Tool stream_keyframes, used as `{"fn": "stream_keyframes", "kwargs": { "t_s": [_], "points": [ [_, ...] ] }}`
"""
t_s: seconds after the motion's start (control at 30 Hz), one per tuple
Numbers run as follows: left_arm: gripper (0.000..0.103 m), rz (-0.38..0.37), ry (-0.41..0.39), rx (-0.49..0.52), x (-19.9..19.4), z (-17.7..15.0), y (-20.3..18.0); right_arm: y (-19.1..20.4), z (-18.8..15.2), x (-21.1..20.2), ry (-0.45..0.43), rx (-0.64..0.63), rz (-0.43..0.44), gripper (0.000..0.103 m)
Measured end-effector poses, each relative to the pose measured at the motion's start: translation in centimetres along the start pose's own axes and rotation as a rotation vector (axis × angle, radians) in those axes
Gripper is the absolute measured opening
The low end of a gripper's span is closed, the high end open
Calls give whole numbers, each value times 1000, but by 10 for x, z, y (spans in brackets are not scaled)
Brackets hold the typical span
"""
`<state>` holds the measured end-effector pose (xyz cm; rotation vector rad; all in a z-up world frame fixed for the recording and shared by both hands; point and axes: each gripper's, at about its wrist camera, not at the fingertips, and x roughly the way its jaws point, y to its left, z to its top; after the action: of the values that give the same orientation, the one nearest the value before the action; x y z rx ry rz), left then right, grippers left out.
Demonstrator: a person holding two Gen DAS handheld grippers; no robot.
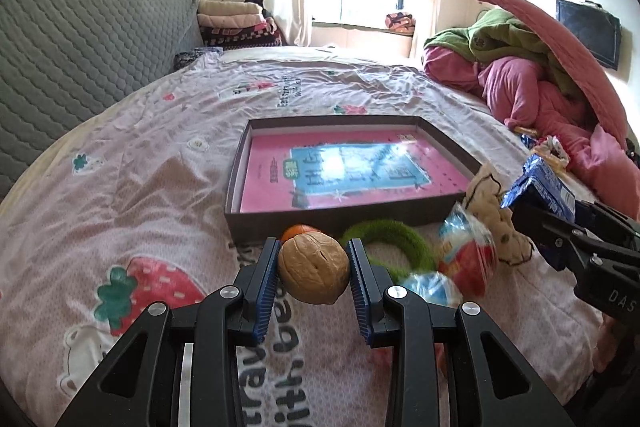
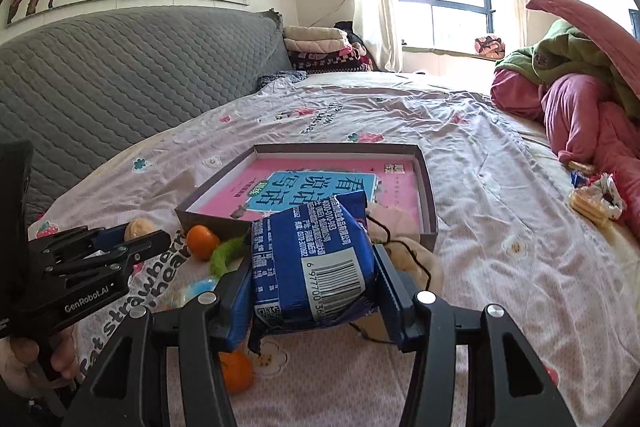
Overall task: Organize objects
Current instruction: 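Carry the blue packet with the right tool while the left tool carries the walnut over the pink box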
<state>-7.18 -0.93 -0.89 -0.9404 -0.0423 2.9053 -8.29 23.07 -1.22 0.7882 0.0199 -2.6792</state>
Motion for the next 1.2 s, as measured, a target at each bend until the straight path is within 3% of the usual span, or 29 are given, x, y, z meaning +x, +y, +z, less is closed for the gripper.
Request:
{"fn": "stream_keyframes", "kwargs": {
  "t_s": [1.2],
  "points": [
    [34, 4, -7, -37, 61, 66, 24, -27, 59, 57, -21, -41, -12, 53]
  ]
}}
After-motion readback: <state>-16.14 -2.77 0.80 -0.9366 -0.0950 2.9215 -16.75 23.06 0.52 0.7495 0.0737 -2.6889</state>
